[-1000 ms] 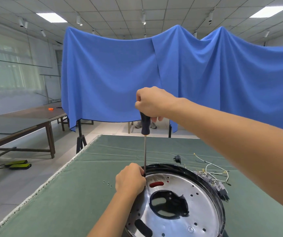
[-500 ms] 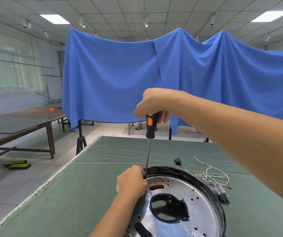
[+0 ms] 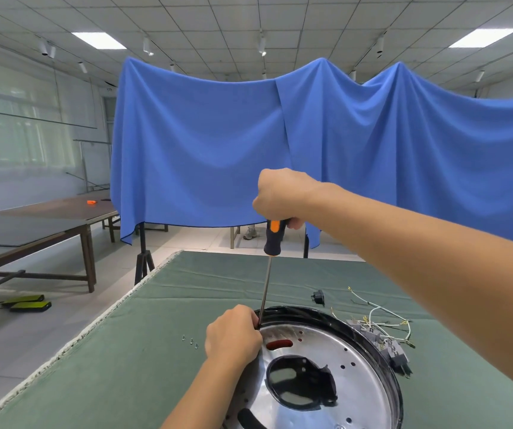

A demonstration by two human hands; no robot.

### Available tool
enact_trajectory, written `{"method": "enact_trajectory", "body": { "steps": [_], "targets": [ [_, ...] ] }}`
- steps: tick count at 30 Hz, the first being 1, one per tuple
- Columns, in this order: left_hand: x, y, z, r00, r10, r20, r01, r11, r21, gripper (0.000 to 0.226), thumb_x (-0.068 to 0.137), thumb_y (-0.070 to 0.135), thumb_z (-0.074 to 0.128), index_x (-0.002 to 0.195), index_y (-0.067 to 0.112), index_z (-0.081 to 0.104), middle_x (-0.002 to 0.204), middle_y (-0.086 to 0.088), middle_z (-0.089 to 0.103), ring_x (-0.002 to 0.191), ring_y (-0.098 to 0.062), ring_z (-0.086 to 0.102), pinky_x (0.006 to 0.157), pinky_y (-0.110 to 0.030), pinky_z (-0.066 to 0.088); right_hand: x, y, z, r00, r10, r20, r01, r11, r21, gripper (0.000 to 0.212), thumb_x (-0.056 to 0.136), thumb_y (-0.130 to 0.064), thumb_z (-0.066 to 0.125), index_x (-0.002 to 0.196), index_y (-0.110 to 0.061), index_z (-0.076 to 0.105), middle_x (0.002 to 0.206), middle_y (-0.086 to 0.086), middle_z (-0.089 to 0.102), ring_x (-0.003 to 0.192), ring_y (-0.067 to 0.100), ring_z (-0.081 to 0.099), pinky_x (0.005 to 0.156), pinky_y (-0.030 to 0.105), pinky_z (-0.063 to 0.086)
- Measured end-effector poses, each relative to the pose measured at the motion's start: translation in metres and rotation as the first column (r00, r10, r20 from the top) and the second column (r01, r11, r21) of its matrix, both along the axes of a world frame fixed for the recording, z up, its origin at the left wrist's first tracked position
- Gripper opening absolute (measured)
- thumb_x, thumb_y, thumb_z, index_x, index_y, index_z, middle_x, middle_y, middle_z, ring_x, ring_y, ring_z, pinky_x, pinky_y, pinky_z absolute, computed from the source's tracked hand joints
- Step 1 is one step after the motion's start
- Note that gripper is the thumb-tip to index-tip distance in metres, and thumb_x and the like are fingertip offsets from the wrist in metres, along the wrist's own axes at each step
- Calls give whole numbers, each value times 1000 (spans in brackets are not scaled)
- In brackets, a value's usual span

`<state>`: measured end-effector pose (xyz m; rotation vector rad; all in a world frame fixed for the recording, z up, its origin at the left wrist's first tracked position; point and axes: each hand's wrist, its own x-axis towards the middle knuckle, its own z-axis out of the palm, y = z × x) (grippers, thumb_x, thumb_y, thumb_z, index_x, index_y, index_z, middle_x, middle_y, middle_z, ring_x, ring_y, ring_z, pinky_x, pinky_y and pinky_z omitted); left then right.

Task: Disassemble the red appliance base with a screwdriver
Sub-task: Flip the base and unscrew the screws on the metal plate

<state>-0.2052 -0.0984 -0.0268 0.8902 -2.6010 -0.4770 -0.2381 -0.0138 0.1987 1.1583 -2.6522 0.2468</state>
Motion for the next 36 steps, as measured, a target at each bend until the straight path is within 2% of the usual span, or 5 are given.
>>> {"method": "enact_trajectory", "body": {
  "steps": [12,17,22,27,36],
  "targets": [
    [0,0,0,1000,7,-5,-6,1000,11,23,77,15,51,91,25,67,94,3,68,92,-25,62,69,-27,40,-3,5,0,992,51,118,-42,996,-80,16,82,-24,56,86,-15,43,74,4,54,59,20,49,55,28,42],
    [1,2,1,1000,15,-7,-15,1000,16,24,78,14,51,93,24,68,97,1,68,94,-26,62,71,-26,42,-9,6,-10,988,-56,-142,46,996,-70,28,90,-25,50,66,-14,41,61,0,49,47,17,44,47,24,29],
    [2,3,3,1000,12,-2,-12,1000,15,24,78,14,52,93,23,68,96,0,68,93,-26,62,69,-27,40,-10,7,-1,992,62,111,-58,997,-41,10,83,-11,53,91,-8,56,89,12,63,64,26,55,57,29,49],
    [1,2,2,1000,-3,-3,3,1000,24,23,81,17,52,95,25,68,99,1,68,95,-26,62,78,-31,47,-18,9,-19,974,-2,-226,-16,997,-78,25,91,-31,53,77,-11,45,77,3,43,67,25,48,49,28,26],
    [1,2,3,999,-18,-37,17,1000,-23,12,87,24,56,93,27,66,99,1,68,95,-24,62,72,-28,40,-34,21,-29,952,60,-301,-166,926,-339,23,84,-27,54,100,-12,45,88,5,57,75,31,55,57,33,31]
  ]
}}
